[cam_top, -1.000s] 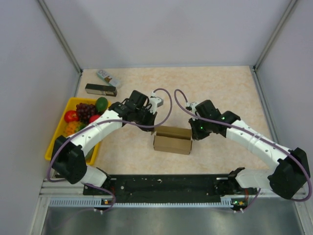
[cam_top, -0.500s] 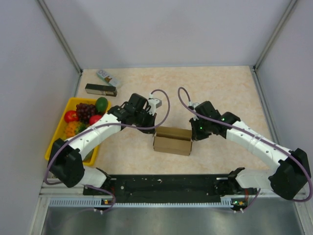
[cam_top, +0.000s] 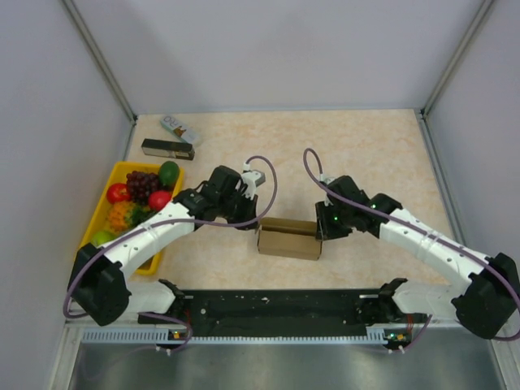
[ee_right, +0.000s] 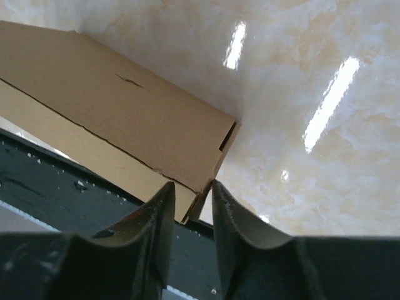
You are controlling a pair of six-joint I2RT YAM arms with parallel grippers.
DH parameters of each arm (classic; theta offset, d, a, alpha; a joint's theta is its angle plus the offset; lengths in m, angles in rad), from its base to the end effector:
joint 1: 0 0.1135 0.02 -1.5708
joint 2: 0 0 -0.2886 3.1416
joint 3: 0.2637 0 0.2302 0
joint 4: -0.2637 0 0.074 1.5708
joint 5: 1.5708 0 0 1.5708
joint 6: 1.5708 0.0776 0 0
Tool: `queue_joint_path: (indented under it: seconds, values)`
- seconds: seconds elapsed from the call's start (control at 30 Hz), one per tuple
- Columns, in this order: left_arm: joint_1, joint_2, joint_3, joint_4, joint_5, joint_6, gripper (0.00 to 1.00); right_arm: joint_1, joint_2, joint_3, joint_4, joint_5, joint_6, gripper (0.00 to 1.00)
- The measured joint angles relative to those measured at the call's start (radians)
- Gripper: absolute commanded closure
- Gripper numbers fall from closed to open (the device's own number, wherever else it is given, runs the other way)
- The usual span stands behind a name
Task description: Fold the paper box
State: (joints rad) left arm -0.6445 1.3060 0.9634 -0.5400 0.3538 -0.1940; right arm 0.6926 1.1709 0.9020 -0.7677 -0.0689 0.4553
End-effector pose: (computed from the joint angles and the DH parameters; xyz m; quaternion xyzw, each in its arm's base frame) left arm 0.1974 -0.1820 0.2605 0.2648 0.8900 -0.2865 0.2359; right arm 0.1620 0.1414 0.2478 -0.1231 0.9561 0.1711 0.2035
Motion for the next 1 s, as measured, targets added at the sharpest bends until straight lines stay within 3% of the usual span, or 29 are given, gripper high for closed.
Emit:
queue_joint_path:
  seconds: [0.13, 0.4, 0.77, 1.0]
  values:
    - [-0.013, -0.031, -0.027, 0.013, -0.007, -0.024, 1.00, 0.001, -0.037, -0.033, 0.022, 0.000, 0.026, 0.44]
    - [-0.025, -0.042, -0.037, 0.021, -0.029, -0.045, 1.00, 0.002, -0.151, -0.124, 0.055, 0.008, 0.093, 0.35]
    - [-0.031, -0.061, -0.050, 0.025, -0.034, -0.071, 1.00, 0.001, -0.335, -0.349, 0.173, 0.014, 0.386, 0.44]
    - [-0.044, -0.063, -0.054, 0.025, -0.033, -0.091, 1.00, 0.001, -0.375, -0.406, 0.248, 0.003, 0.474, 0.50]
